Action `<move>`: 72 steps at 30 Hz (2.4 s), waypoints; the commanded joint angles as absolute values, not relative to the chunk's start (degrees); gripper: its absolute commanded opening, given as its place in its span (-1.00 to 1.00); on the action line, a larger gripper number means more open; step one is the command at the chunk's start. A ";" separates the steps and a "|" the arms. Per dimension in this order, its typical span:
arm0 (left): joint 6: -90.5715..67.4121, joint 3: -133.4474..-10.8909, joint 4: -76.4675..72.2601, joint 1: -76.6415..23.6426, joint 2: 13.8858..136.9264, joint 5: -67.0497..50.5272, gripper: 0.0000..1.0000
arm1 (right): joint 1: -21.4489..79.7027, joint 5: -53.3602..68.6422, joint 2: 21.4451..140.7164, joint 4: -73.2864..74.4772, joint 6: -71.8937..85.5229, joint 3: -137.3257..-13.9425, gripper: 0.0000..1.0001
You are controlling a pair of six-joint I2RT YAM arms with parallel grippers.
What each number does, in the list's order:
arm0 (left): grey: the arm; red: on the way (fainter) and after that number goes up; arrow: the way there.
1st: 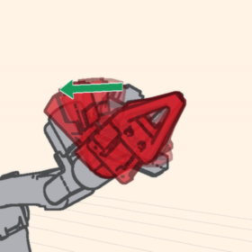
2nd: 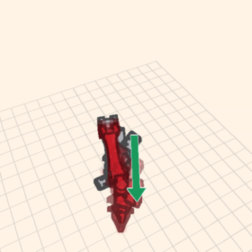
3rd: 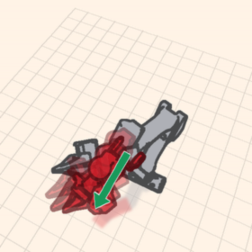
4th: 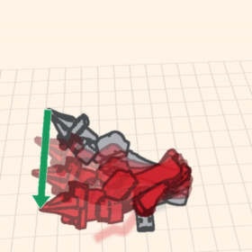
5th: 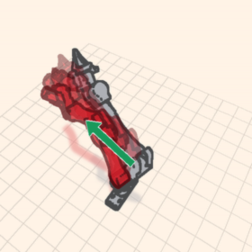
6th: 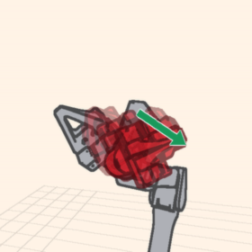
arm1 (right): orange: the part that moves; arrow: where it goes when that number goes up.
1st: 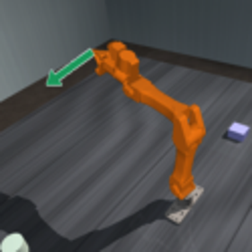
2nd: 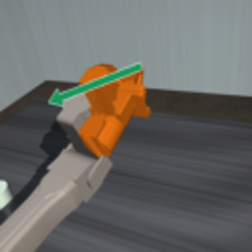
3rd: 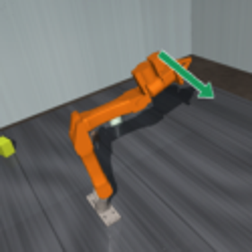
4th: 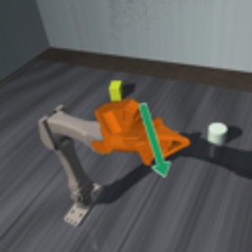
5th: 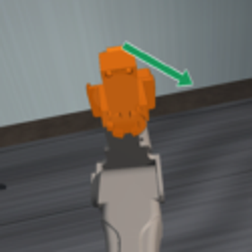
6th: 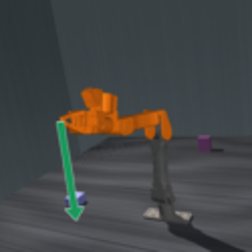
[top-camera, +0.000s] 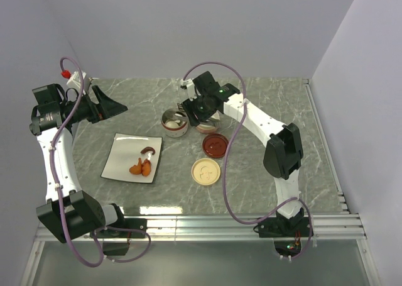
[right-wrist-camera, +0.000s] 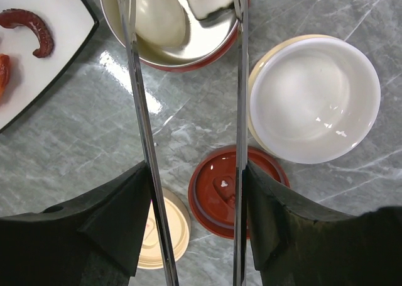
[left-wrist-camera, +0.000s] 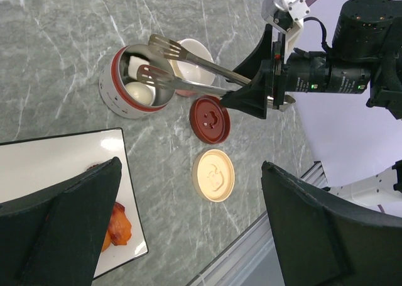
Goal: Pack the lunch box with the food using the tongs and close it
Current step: Place the food into the lunch box, then pick up the food using the clamp
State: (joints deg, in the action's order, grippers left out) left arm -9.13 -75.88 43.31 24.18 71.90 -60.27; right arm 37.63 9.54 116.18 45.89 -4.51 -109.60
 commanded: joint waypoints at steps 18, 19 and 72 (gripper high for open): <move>-7.65 -75.85 42.45 24.43 70.22 -62.58 0.99 | 41.57 21.61 104.33 45.96 -10.54 -110.13 0.17; -7.47 -75.85 42.63 24.35 70.22 -62.67 0.99 | 42.79 21.62 104.41 46.92 -11.59 -110.04 0.17; -5.45 -75.50 44.21 24.43 71.19 -63.72 0.99 | 64.42 5.54 114.34 46.05 -29.08 -109.07 0.22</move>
